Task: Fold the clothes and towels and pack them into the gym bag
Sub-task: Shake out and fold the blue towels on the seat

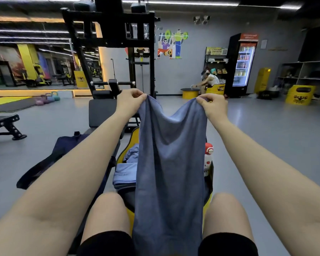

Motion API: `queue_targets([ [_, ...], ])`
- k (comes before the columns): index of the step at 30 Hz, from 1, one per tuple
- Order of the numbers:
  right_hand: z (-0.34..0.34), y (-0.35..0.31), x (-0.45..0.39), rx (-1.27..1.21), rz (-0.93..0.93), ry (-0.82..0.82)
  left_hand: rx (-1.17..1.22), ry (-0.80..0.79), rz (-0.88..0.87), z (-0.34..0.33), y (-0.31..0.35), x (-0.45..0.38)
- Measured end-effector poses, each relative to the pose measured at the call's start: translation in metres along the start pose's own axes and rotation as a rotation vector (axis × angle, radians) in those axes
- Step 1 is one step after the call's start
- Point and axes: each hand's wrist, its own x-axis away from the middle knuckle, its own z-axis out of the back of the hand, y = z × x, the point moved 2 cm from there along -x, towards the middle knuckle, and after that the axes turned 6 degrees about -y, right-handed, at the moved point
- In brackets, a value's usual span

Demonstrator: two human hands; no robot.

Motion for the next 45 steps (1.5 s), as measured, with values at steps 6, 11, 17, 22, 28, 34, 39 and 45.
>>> queue_targets([
  [6,-0.053,0.048,-0.004,-0.023,-0.147,-0.083,-0.017,-0.036,0.149,-0.032,-0.055,-0.011],
  [11,-0.086,0.070,-0.013,-0.023,-0.206,-0.110,-0.014,-0.028,0.199,-0.051,-0.085,-0.022],
  [17,-0.105,0.092,-0.019,-0.005,-0.265,-0.101,0.029,0.041,0.272,-0.071,-0.117,-0.025],
  [22,-0.118,0.122,0.013,-0.001,-0.306,-0.163,-0.013,-0.027,0.351,-0.093,-0.153,0.003],
  [28,-0.135,0.157,0.075,-0.066,-0.425,-0.260,-0.010,-0.123,0.453,-0.117,-0.189,0.055],
  [34,-0.148,0.186,0.137,-0.069,-0.480,-0.380,-0.051,-0.258,0.488,-0.138,-0.219,0.107],
  [39,-0.153,0.205,0.181,0.064,-0.562,-0.590,-0.138,-0.430,0.616,-0.148,-0.250,0.144],
  [45,-0.156,0.228,0.221,0.162,-0.673,-0.776,-0.193,-0.595,0.697,-0.158,-0.267,0.170],
])
